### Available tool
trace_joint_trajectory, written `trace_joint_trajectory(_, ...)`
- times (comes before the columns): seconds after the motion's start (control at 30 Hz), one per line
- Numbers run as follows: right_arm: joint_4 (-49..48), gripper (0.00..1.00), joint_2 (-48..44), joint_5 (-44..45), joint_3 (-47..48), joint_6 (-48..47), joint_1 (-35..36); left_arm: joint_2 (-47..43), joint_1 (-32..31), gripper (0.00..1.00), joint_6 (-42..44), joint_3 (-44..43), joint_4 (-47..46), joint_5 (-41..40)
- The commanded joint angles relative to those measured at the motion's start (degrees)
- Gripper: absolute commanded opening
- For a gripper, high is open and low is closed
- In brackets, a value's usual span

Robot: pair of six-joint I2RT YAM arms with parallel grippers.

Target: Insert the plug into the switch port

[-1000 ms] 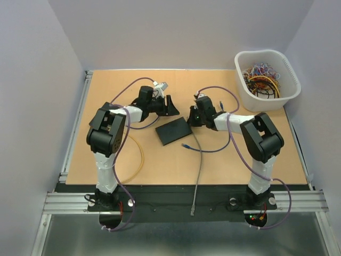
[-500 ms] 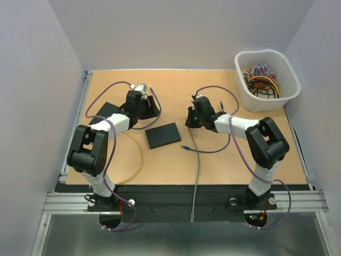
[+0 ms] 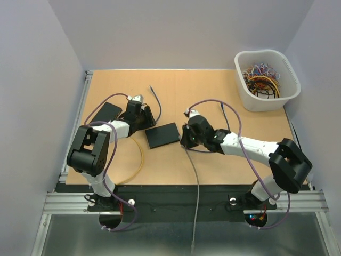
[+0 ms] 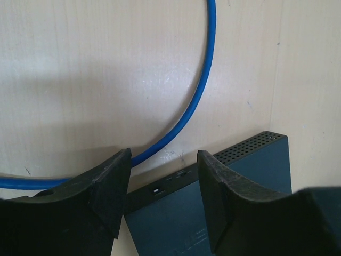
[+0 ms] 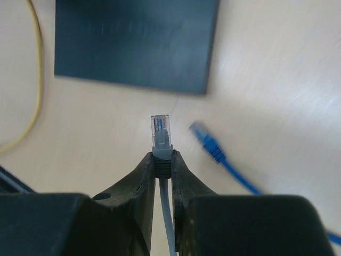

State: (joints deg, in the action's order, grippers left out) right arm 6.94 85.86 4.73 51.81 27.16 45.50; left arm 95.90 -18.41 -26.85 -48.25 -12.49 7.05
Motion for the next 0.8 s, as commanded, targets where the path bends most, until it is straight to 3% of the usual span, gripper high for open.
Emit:
trace_joint_trajectory(0.0,1.41,0.0,0.09,2.12,-1.89,4.13,5.03,-2.73,-0.31,0.63,-1.8,2.54,-2.54,-0.02)
trace_joint_trajectory(0.53,-0.79,0.0,17.13,3.53,7.42,2.55,7.59,-10.64,-0.39,0.63,-4.7,10.81,-2.36,0.07)
trace_joint_trajectory(0.77,-0.7,0.01,19.34,5.72,11.47,0.09,7.41,-12.22,-0.39,0.63,-5.58,12.39,-2.36,1.47)
